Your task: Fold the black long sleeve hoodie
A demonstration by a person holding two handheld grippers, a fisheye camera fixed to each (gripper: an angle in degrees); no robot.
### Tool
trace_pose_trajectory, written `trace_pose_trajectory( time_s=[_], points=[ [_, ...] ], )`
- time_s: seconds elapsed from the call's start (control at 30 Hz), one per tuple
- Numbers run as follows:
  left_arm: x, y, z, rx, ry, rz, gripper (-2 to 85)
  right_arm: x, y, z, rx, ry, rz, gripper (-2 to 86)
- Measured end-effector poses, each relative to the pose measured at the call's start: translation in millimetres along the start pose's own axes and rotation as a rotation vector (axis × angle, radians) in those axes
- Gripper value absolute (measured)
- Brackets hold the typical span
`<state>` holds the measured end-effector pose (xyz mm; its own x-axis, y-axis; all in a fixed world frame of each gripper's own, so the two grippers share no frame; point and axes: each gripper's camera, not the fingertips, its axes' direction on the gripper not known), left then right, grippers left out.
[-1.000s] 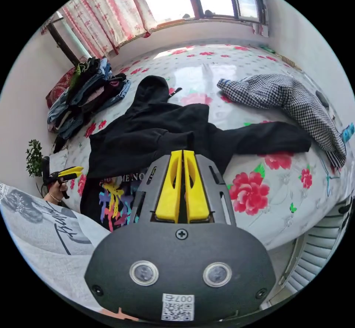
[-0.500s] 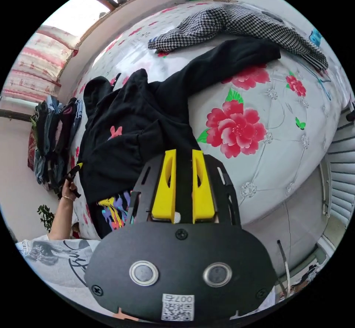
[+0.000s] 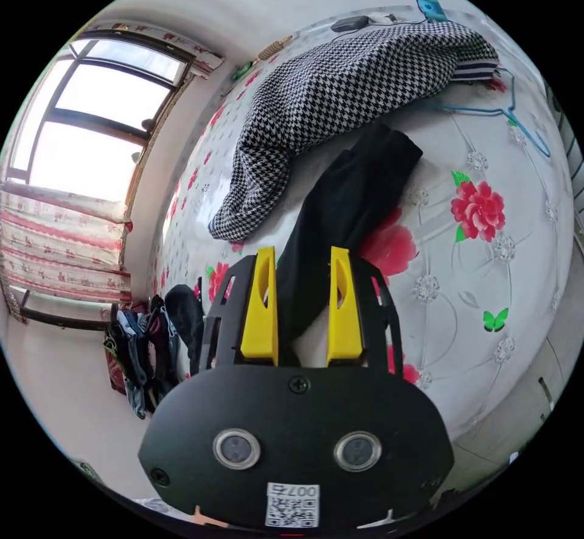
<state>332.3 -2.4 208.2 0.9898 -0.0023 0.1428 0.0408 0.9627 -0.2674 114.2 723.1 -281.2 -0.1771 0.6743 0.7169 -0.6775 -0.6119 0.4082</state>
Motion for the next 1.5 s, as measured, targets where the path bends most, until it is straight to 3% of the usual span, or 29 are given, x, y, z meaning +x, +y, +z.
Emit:
trace_pose_trajectory(
  time_s=[0.17,0.27,0.33,0.4,0.47,0.57,0.63,0.7,0.77,0.87,0.97,1.03,1.13,1.2,1.27,1.33,1.43,1.5],
  points=[
    [10.5,50.0,-10.9,-0.016,-0.031,-0.116,6.0,9.3,-46.0,58.3,-0.141,0.058,0.042,7.6],
    [17.4,67.7,-12.5,-0.001,0.021,-0.172,5.4,35.1,-58.1,74.9,-0.211,-0.021,0.158,1.7],
    [20.5,73.1,-13.0,0.004,0.047,-0.185,5.1,51.9,-63.1,41.2,-0.073,-0.415,0.159,0.5],
    [25.5,76.9,-15.1,0.007,0.060,-0.183,4.8,59.1,-58.7,-7.6,0.083,-0.628,0.033,0.2],
    [29.6,78.7,-16.0,0.012,0.063,-0.169,4.5,79.8,-48.9,-49.9,0.164,-0.651,-0.040,0.0],
    [31.6,79.5,-8.8,-0.009,0.080,-0.156,4.3,153.8,-30.3,-67.4,0.156,-0.538,0.105,-0.1],
    [30.6,78.3,-2.2,-0.027,0.101,-0.160,4.3,223.5,-11.4,-46.9,0.098,-0.542,0.381,-0.1],
    [30.6,75.8,-1.2,-0.016,0.139,-0.164,4.3,248.0,3.1,-36.3,0.128,-0.566,0.523,-0.1],
    [32.4,74.1,-6.9,0.008,0.155,-0.152,4.3,234.1,2.4,-30.5,0.175,-0.610,0.515,-0.1],
    [35.1,73.5,-21.6,0.044,0.148,-0.111,4.6,145.8,-29.2,-34.8,0.180,-0.685,0.249,-0.1],
    [30.2,78.9,-37.4,0.099,0.149,-0.104,4.8,-11.3,-36.2,-56.0,0.073,-0.628,-0.283,-0.1],
    [23.6,84.6,-44.8,0.132,0.159,-0.114,4.9,-143.2,38.4,-76.1,0.016,-0.541,-0.862,-0.1],
    [7.1,97.4,-56.6,0.192,0.157,-0.153,5.0,-229.1,192.7,-78.0,-0.002,-0.424,-1.393,0.0],
    [-8.6,108.8,-64.6,0.230,0.173,-0.189,5.1,-240.4,288.0,-60.2,-0.065,-0.388,-1.615,0.1],
    [-20.3,117.8,-69.2,0.254,0.181,-0.214,5.2,-230.9,371.9,-25.1,-0.225,-0.354,-1.745,0.3],
    [-31.3,126.1,-71.8,0.269,0.188,-0.238,5.6,-203.2,453.7,31.6,-0.558,-0.268,-1.850,0.7],
    [-43.6,135.3,-70.8,0.260,0.195,-0.252,6.1,-182.9,497.3,68.7,-0.879,-0.199,-1.847,1.8],
    [-46.0,135.8,-65.0,0.237,0.195,-0.234,6.9,-188.1,495.6,68.7,-0.949,-0.213,-1.822,2.6]
  ],
)
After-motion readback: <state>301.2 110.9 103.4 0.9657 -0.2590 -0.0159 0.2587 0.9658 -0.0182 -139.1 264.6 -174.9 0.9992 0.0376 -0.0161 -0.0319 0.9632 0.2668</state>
